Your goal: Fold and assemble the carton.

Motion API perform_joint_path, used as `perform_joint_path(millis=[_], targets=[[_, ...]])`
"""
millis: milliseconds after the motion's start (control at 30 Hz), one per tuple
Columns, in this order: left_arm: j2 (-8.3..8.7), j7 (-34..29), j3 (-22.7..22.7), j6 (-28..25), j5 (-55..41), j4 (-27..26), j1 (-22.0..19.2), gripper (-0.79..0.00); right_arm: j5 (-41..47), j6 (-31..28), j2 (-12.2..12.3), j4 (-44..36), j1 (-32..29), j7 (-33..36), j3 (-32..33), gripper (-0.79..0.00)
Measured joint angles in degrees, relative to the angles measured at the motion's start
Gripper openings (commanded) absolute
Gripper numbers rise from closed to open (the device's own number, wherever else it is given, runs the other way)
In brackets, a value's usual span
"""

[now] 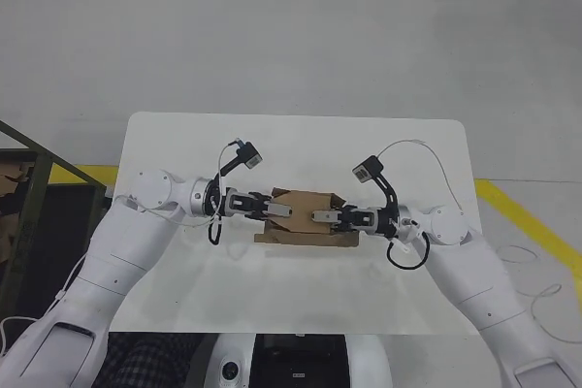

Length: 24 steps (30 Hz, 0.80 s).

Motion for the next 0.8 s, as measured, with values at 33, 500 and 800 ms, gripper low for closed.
perform_joint_path(millis=[33,500,800], targets=[[-0.01,-0.19,0.02,0.10,-0.12,0.01,-0.03,-0.785,-0.12,0.01,-0.01,0.02,0.01,0.05,0.00,-0.785],[0.02,-1.27,-0.22,0.75,-0.55,0.39,-0.18,0.000,-1.56,-0.08,0.00,0.24,-0.20,0.48,0.44,-0.785],[0.08,-1.25,-1.19,1.53,-2.75,-0.30,0.01,0.000,-3.41,0.68,0.06,0.20,-0.48,-0.56,0.68,-0.785]])
